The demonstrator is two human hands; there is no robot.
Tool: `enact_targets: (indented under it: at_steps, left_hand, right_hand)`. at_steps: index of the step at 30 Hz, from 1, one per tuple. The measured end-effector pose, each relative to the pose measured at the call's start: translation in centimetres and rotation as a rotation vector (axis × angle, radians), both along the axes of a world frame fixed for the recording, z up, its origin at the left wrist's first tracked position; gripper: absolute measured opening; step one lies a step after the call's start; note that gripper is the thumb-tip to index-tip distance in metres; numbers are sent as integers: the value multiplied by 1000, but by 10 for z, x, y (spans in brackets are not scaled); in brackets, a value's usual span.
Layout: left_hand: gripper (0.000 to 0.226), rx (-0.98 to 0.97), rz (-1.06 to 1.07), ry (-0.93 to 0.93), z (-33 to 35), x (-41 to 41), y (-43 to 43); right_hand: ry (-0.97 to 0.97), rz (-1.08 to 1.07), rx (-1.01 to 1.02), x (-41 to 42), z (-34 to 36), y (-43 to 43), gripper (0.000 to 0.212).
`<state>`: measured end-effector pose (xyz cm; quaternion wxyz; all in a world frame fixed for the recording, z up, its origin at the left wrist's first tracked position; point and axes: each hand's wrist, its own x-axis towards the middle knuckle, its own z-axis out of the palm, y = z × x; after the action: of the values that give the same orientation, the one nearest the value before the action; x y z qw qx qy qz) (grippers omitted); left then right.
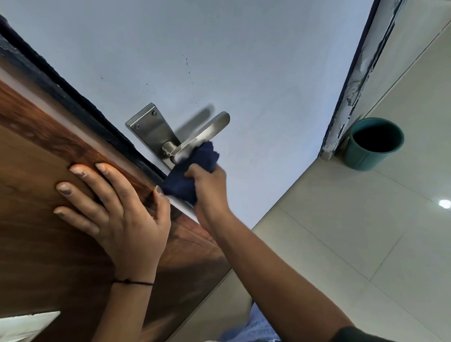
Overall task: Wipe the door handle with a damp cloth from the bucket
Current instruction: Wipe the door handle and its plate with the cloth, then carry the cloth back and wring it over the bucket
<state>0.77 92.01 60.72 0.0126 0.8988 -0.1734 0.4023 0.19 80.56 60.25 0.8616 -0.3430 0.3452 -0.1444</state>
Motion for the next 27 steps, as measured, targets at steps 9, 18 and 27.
enact_targets:
  at_steps: [9,18,27]
  left_hand:
    - [77,-132,18,111,3,-10,-17]
    - [70,-297,-436,517,-20,-52,-165]
    - [31,-835,-627,1906,-32,-135,-398]
  right_hand:
    - [-106,310,-823,-25,-29,-4,42]
    - [141,95,-576,-107,-46,-166,28]
    - [229,-118,-337,-236,-24,-368,18]
